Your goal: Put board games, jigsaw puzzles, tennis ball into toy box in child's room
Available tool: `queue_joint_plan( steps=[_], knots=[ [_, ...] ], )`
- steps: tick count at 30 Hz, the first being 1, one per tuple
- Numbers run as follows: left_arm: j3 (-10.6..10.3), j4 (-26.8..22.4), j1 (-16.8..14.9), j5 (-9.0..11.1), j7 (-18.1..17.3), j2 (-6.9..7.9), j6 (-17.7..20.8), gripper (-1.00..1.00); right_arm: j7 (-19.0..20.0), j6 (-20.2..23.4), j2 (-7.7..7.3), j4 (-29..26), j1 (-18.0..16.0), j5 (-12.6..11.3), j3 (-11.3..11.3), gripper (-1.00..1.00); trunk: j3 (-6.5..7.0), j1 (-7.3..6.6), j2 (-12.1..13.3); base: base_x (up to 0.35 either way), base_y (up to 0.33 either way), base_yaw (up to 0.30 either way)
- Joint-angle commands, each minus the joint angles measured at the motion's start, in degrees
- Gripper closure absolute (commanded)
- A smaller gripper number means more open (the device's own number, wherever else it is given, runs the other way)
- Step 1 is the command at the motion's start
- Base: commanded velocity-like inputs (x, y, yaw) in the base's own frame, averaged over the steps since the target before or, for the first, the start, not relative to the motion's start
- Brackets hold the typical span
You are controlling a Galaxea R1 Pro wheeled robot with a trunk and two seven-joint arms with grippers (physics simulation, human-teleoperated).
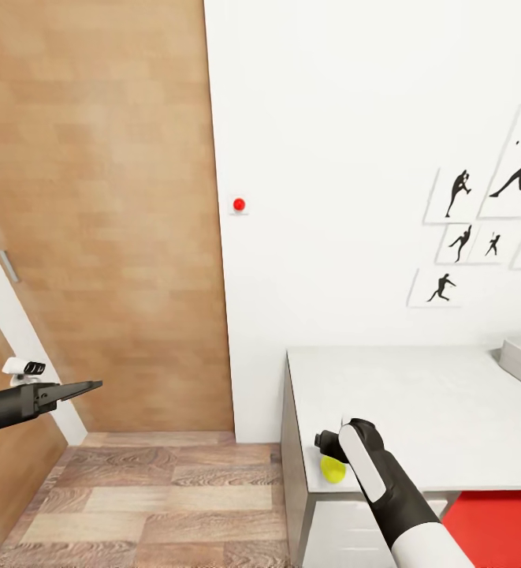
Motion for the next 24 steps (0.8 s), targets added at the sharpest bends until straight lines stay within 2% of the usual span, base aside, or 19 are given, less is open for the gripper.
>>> queue_joint_plan(
  steps=[1, 24],
  knots=[
    [0.0, 0.0, 0.0, 0.0, -0.2, 0.02, 0.6, -1.00, -0.6, 0.1, -0.01, -0.1, -0.1, -0.6, 0.1, -1.00, -0.23, 0.04, -0.1, 0.000, 0.000, 0.000],
    [0.0, 0.0, 0.0, 0.1, -0.2, -0.01, 0.7, -1.00, -0.6, 0.1, -0.08, 0.0, -0.1, -0.6, 0.1, -1.00, -2.37, 0.04, -0.1, 0.000, 0.000, 0.000]
  ],
)
